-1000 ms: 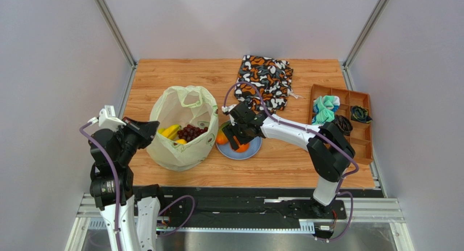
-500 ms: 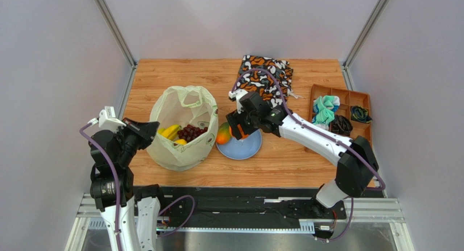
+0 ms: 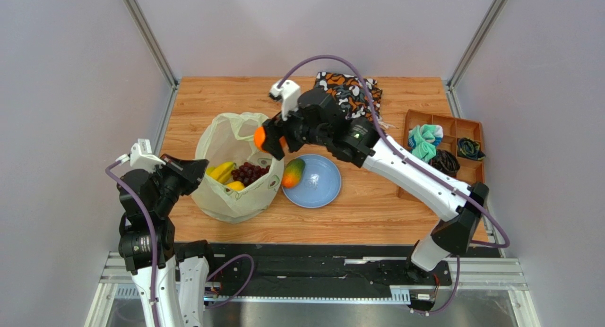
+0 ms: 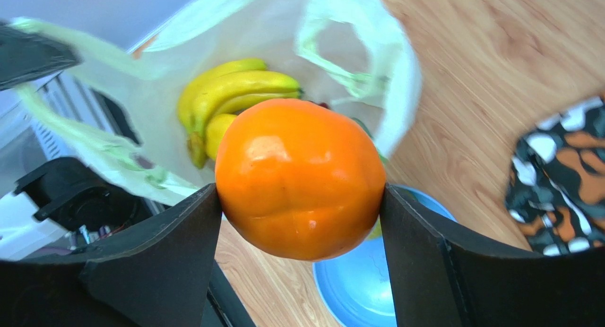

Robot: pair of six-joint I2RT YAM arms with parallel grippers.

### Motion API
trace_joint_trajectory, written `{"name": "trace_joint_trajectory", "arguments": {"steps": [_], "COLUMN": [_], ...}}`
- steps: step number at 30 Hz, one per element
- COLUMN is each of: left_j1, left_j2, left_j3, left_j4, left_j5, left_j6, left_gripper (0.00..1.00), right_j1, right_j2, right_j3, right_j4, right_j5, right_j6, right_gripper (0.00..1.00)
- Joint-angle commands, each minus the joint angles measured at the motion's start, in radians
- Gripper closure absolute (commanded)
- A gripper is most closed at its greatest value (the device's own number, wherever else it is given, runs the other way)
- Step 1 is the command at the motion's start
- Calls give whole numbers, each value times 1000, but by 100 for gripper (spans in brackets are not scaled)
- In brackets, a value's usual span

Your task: Place the fruits into the plastic bag

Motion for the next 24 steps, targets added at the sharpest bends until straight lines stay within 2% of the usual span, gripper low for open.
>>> {"name": "trace_joint_trajectory", "arguments": {"steps": [1, 6, 10, 19, 24], "left_j1": [-2, -2, -2, -2, -2], "left_j2": [-8, -9, -12, -15, -15], "left_j3": [-3, -2, -5, -23, -23], "left_j4": [16, 13, 13, 18, 16], "left_j5": [12, 11, 11, 15, 14], "left_j6": [7, 10, 8, 2, 4], "left_gripper": [100, 100, 100, 100, 100], "right_j1": [105, 156, 162, 162, 163], "right_j2": [104, 161, 250, 267, 310], "right_j3": [145, 203, 288, 285, 337], "right_j4": [-88, -77, -176, -201, -236], "right_j5": [38, -2, 30, 63, 69], "right_j6": [-96, -88, -88, -87, -84], "right_gripper": [66, 66, 66, 66, 64]}}
